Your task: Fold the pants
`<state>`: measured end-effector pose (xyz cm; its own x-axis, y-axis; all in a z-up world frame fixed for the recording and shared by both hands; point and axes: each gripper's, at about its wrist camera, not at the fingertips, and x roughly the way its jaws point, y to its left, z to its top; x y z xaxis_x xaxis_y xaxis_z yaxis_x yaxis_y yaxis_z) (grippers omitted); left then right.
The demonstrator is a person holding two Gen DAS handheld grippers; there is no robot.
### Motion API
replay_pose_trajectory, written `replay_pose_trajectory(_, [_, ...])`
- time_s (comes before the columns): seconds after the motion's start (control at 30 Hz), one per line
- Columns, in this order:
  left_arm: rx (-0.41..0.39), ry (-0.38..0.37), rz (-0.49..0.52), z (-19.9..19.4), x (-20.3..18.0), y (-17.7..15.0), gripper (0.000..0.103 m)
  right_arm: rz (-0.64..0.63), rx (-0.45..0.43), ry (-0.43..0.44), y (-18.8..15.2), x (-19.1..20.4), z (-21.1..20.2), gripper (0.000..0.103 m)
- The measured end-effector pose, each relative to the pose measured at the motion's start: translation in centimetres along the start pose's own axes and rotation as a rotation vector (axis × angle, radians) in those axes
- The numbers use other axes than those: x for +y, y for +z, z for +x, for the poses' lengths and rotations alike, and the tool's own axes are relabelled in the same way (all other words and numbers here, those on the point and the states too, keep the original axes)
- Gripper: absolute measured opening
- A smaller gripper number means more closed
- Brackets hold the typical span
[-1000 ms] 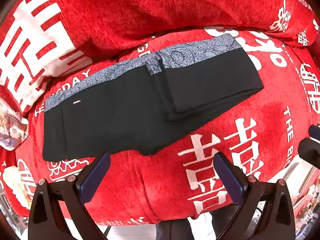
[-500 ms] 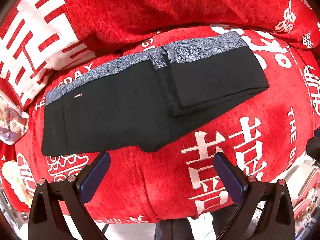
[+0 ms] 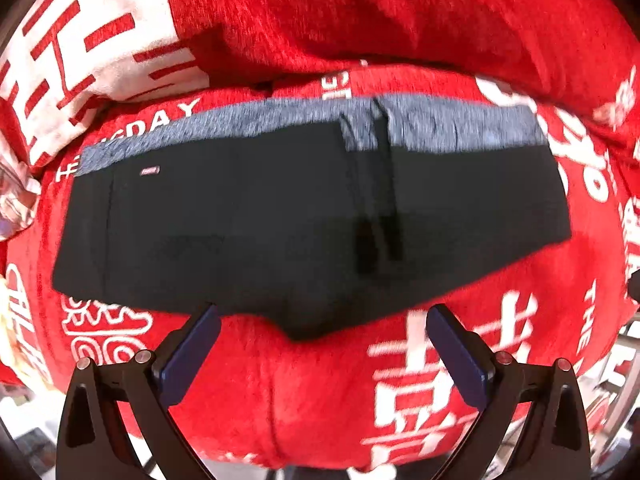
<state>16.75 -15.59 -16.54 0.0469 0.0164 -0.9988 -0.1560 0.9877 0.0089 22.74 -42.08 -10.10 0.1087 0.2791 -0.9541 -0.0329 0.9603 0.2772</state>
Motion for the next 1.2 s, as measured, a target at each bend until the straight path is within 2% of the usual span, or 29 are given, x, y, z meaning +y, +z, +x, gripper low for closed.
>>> replay_pose_trajectory(0.13, [-0.064, -0.034, -0.023, 0.2, -0.5, 2.1, 0.103, 0.02, -0.032, 0.053, 3.0, -1.1, 1.1, 0.102])
replay_pose_trajectory(0.17, [-0.083, -0.046, -0.026, 0.3, -0.9, 2.7, 0.103, 0.022, -0.049, 0.063, 3.8, -1.2, 1.2, 0.095])
replay_pose_trajectory(0.23, [-0.105, -0.06, -0.022, 0.7, -1.5, 3.7, 0.103, 0.012, -0.075, 0.091, 5.6, -1.6, 2.0, 0.065])
replay_pose_trajectory(0.27, [-0.115, -0.063, -0.013, 0.9, -2.0, 4.3, 0.103, 0.006, -0.078, 0.098, 6.5, -1.8, 2.6, 0.039])
replay_pose_trajectory(0.3, [-0.121, -0.06, -0.007, 1.2, -2.4, 4.8, 0.103, 0.003, -0.073, 0.097, 7.4, -1.8, 3.4, 0.034])
replay_pose_trajectory(0.57, [-0.212, -0.079, 0.033, 2.2, -6.7, 8.6, 0.103, -0.029, -0.075, 0.152, 12.0, -1.0, 7.3, 0.032])
replay_pose_trajectory(0.63, [-0.214, -0.057, 0.039, 3.6, -7.2, 9.1, 0.103, -0.037, -0.076, 0.164, 13.2, -0.7, 8.3, 0.032])
replay_pose_trajectory(0.7, [-0.172, 0.004, 0.04, 5.9, -7.0, 9.0, 0.103, -0.044, -0.055, 0.176, 14.0, -0.5, 9.9, 0.032])
replay_pose_trajectory(0.77, [-0.086, 0.03, 0.028, 8.4, -6.2, 8.1, 0.103, -0.031, -0.015, 0.177, 13.7, -0.5, 11.8, 0.032])
replay_pose_trajectory(0.8, [-0.064, -0.008, 0.009, 9.0, -5.6, 7.4, 0.103, -0.02, 0.014, 0.19, 13.1, -0.6, 12.8, 0.032])
replay_pose_trajectory(0.83, [-0.076, -0.058, -0.034, 9.0, -4.6, 6.6, 0.103, -0.015, 0.017, 0.203, 12.4, -0.7, 13.2, 0.032])
replay_pose_trajectory(0.9, [-0.065, -0.069, -0.044, 8.7, -3.9, 5.8, 0.103, -0.024, -0.012, 0.215, 11.1, -0.6, 12.9, 0.032])
replay_pose_trajectory(1.0, [-0.061, -0.039, -0.031, 7.7, -3.3, 4.8, 0.103, -0.006, 0.053, 0.25, 9.9, -0.6, 13.0, 0.032])
replay_pose_trajectory(1.2, [-0.078, 0.009, -0.054, 5.0, -0.1, 3.0, 0.103, -0.019, 0.1, 0.266, 7.4, 0.4, 11.5, 0.034])
